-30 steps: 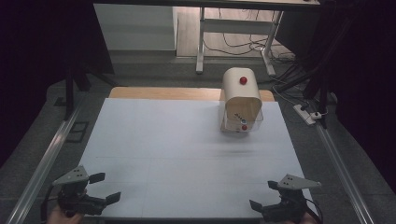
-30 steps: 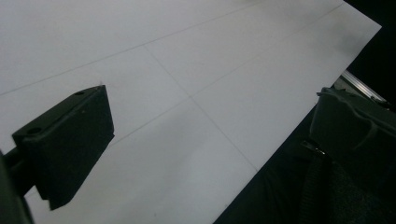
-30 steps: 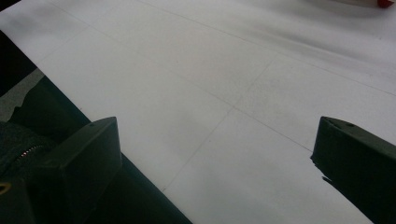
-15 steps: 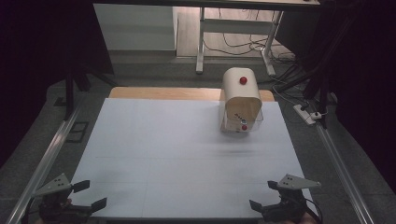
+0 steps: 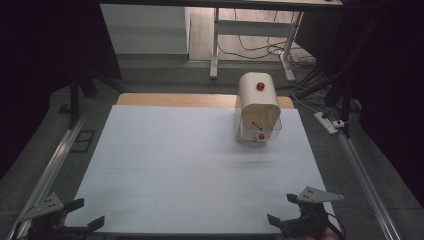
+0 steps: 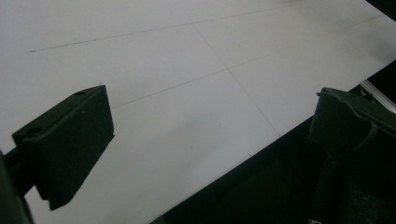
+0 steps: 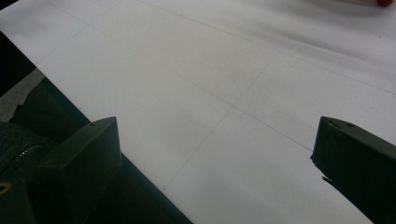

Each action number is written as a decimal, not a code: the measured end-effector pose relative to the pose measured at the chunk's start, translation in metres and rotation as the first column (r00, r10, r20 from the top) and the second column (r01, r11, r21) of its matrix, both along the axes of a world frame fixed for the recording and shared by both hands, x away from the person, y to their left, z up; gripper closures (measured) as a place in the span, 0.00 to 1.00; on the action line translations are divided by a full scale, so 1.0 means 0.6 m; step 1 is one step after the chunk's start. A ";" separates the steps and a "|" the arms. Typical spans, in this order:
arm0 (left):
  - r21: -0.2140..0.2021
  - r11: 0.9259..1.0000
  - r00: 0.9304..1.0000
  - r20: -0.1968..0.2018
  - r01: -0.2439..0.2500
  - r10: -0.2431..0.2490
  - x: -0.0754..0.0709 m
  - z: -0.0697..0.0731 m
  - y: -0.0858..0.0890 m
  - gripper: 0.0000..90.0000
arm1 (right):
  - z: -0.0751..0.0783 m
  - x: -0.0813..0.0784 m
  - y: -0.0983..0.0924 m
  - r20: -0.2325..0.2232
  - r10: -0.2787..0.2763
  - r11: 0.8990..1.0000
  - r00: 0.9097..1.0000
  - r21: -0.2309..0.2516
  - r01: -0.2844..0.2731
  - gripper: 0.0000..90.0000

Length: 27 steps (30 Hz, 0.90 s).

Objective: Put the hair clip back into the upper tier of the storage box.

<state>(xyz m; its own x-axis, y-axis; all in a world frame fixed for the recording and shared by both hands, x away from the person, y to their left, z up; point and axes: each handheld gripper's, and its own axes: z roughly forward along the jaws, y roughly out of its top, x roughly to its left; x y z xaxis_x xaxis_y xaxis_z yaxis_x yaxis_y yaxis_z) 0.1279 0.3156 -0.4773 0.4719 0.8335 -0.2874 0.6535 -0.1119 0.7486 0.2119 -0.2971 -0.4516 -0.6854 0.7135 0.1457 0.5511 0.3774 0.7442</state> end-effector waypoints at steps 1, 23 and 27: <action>0.003 1.000 1.000 0.001 -0.003 0.003 -0.002 0.000 0.002 0.00 | 0.000 0.000 0.000 0.000 0.000 1.000 1.000 0.000 0.000 0.01; 0.101 0.995 0.999 -0.026 -0.021 0.023 -0.031 0.001 0.005 0.00 | 0.001 -0.001 0.000 0.001 -0.002 1.000 1.000 -0.003 0.002 0.01; 0.129 0.992 0.999 -0.041 -0.014 0.020 -0.035 0.000 0.002 0.00 | 0.001 -0.002 0.000 0.002 -0.004 1.000 1.000 -0.004 0.004 0.01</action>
<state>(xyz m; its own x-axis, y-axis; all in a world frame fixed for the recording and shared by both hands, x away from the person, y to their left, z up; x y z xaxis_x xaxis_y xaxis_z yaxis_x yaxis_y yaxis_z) 0.1069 0.3165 -0.4771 0.4470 0.8726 -0.1971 0.6869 -0.1936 0.7005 0.2110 -0.2969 -0.4511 -0.6826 0.7169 0.1417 0.5511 0.3777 0.7440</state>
